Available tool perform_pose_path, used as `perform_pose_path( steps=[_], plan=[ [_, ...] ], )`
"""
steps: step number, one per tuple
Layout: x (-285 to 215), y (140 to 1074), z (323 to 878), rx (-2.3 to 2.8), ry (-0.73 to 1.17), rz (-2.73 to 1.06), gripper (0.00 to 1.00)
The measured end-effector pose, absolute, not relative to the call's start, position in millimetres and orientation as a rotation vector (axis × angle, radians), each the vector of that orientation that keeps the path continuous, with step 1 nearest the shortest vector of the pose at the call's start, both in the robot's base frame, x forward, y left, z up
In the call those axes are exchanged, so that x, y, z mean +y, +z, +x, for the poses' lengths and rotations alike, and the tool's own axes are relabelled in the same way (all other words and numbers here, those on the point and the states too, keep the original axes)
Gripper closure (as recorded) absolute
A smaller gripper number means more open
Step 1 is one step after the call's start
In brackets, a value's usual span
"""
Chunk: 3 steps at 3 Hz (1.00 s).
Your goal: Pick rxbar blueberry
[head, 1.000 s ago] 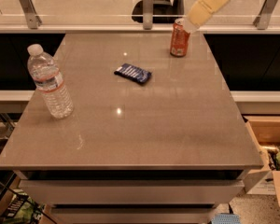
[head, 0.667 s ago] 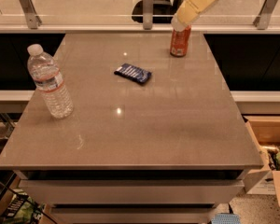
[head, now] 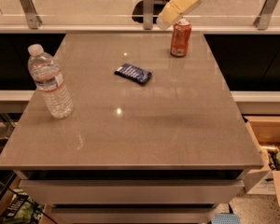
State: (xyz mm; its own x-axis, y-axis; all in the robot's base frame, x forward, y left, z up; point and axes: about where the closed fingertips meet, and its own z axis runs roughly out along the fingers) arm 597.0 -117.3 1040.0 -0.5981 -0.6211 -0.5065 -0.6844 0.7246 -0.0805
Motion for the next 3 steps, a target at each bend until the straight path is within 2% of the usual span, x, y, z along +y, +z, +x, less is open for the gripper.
perform_pose_path(
  steps=[3],
  plan=[
    [-93.3,1018.4,639.5,2.445,0.212,-1.043,0.0]
  ],
)
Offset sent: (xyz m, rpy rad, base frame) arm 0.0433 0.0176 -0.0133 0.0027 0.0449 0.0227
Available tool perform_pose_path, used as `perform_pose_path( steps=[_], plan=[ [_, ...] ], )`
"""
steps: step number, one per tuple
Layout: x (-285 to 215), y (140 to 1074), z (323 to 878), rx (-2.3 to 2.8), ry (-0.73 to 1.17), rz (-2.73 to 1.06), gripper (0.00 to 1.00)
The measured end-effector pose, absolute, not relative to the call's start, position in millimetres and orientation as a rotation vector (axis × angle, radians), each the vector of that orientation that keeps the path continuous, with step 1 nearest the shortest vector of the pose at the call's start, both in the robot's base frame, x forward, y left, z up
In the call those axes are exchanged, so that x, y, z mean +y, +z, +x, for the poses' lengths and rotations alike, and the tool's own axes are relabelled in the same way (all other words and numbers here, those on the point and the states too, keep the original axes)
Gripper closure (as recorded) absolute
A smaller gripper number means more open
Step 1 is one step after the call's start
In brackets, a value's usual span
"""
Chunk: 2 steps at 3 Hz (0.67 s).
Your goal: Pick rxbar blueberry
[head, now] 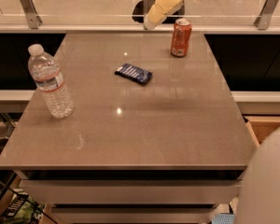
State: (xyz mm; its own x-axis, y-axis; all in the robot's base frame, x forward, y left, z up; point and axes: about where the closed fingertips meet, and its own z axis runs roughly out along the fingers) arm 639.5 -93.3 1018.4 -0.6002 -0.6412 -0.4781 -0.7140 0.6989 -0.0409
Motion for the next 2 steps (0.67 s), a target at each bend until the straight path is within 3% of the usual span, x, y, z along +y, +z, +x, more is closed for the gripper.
perform_pose_path(
  steps=[2],
  plan=[
    [-60.1,980.1,666.0,2.463,0.327,-1.145,0.0]
  ],
)
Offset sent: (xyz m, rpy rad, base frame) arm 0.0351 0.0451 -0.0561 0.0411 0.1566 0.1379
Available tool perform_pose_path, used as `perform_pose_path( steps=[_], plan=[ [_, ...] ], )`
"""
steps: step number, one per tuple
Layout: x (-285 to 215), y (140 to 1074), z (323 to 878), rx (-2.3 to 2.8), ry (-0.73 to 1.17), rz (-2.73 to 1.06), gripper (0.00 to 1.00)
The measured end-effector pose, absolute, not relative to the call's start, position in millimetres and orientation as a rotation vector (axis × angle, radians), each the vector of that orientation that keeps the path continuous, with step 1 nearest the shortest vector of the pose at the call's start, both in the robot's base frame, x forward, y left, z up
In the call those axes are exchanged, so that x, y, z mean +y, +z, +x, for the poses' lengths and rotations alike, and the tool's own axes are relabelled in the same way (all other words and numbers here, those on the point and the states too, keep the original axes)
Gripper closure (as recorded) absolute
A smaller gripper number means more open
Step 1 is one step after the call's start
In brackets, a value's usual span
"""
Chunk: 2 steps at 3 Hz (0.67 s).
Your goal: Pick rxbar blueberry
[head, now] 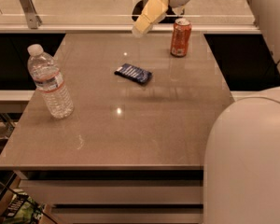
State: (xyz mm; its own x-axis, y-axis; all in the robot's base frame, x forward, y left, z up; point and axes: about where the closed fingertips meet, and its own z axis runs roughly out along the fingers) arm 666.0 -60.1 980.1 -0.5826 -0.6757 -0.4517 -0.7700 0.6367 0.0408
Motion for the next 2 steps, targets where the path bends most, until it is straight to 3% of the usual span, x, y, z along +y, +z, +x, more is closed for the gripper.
perform_pose_path(
  steps=[2],
  plan=[
    [-33.9,952.9,679.5,2.507,0.352,-1.153,0.0]
  ],
)
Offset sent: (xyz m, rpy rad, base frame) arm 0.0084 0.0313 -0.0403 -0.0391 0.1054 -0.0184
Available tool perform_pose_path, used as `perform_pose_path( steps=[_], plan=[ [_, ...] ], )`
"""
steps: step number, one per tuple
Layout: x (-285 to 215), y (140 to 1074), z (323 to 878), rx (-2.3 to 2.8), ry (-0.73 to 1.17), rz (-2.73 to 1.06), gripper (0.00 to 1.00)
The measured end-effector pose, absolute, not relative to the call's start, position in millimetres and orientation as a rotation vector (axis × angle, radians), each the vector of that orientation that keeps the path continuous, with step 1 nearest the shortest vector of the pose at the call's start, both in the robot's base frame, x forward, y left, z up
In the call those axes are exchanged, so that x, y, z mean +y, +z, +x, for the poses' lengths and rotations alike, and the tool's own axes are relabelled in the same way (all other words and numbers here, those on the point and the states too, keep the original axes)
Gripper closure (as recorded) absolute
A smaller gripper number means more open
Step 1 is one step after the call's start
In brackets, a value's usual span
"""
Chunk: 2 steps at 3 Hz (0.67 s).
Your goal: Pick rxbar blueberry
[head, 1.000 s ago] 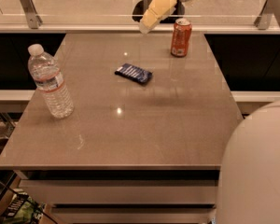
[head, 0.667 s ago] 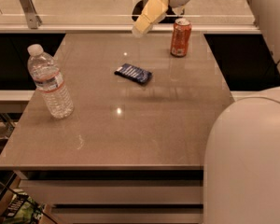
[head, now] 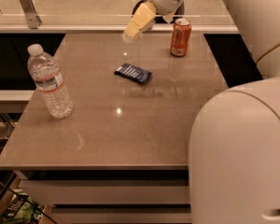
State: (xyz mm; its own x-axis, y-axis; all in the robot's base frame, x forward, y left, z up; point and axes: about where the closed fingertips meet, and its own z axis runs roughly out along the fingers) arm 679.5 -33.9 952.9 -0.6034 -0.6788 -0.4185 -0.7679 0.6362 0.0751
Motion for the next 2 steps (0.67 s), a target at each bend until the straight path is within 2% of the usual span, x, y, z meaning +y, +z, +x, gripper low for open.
perform_pose_path(
  steps=[2],
  plan=[
    [-24.7,938.8,685.7,2.55,0.325,-1.129,0.0]
  ],
)
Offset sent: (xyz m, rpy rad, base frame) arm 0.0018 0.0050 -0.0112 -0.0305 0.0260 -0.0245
